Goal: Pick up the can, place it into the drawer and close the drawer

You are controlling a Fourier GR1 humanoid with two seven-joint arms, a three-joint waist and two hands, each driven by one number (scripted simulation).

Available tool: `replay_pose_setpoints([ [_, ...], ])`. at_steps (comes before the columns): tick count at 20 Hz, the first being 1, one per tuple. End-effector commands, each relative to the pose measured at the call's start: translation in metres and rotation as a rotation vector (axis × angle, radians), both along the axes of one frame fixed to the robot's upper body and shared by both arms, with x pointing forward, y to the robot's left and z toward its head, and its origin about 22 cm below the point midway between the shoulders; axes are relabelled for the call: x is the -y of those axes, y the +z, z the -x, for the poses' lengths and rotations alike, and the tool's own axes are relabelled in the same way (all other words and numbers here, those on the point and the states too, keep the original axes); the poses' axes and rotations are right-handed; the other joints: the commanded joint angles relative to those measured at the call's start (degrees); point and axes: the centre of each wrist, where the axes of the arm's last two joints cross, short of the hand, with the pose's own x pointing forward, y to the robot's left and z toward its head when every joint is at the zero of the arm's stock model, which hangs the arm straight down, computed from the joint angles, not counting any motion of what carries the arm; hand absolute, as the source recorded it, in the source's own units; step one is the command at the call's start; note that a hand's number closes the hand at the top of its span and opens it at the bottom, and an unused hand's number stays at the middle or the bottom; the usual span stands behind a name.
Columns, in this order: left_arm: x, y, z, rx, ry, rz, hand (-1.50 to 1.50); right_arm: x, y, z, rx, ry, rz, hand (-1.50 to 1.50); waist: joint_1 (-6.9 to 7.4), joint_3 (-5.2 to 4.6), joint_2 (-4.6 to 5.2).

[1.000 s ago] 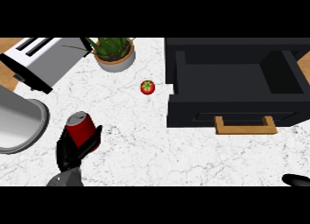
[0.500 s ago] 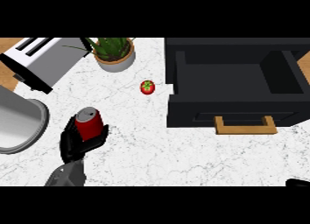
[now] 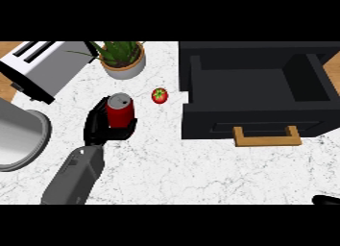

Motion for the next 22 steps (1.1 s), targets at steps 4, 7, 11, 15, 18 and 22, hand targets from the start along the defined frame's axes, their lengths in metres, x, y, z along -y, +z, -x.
replay_pose_setpoints([
  [4,0.03,0.052,-0.04,-0.006,-0.14,-0.05,1.5,0.016,0.006,0.001,0.025,-0.032,-0.003,-1.5,0.7,0.08,-0.27],
  [7,0.062,0.078,-0.046,0.072,-0.163,-0.073,1.5,0.002,0.013,-0.008,-0.001,-0.044,0.034,-1.5,1.28,0.08,-0.37],
  [11,0.08,0.129,-0.061,0.069,-0.205,-0.084,1.5,0.004,0.007,0.009,0.013,-0.04,0.012,-1.5,0.94,0.09,-0.42],
  [15,0.096,0.174,-0.066,0.086,-0.236,-0.062,1.5,0.012,0.005,0.01,0.003,-0.02,0.02,-1.5,0.88,0.09,-0.42],
  [18,0.12,0.217,-0.068,0.084,-0.25,-0.058,1.5,0.008,0.01,0.013,0.009,-0.048,0.021,-1.5,0.83,0.08,-0.47],
  [22,0.138,0.255,-0.068,0.13,-0.251,-0.098,1.5,0.008,0.019,0.0,0.009,-0.041,0.043,-1.5,0.95,0.07,-0.37],
])
